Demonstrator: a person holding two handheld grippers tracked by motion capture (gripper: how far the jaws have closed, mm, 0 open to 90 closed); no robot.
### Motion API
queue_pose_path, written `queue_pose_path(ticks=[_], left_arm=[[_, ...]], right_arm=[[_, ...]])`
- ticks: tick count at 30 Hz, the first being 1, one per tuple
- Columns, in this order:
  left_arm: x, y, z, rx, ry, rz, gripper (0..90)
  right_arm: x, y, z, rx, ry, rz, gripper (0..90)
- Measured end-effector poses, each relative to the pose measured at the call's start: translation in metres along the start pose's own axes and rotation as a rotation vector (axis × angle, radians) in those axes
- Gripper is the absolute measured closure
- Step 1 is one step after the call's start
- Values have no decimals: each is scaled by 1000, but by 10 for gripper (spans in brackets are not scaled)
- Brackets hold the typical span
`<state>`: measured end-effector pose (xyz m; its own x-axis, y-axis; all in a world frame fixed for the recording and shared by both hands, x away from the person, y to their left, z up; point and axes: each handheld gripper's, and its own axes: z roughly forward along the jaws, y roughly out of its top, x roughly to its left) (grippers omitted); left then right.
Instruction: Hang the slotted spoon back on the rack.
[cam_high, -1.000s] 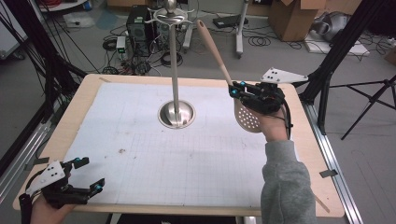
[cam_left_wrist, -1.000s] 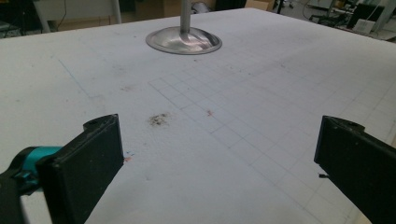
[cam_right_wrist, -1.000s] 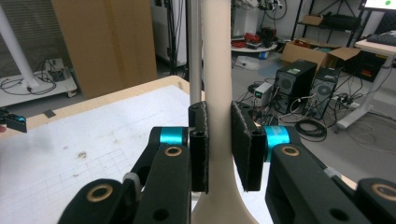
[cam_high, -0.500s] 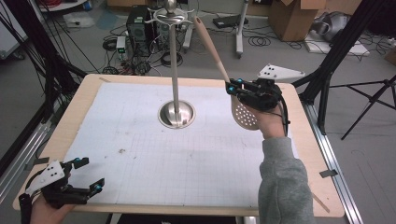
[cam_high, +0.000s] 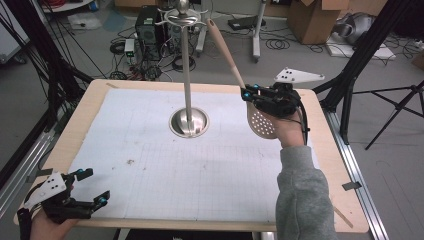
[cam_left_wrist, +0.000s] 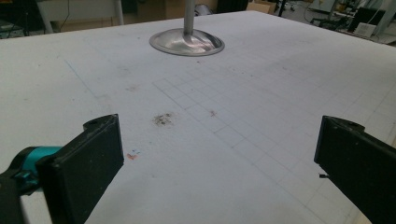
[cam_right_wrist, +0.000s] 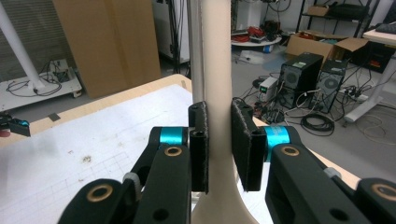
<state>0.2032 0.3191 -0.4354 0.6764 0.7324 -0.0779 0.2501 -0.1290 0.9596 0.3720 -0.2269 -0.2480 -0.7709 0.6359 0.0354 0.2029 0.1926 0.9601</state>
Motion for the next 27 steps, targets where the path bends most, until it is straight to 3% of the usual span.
queue_pose_path(ticks=[27], left_arm=[[0, 1, -1, -4, -7, 2, 17]], right_arm=[[5, -1, 16, 20, 18, 14, 780]])
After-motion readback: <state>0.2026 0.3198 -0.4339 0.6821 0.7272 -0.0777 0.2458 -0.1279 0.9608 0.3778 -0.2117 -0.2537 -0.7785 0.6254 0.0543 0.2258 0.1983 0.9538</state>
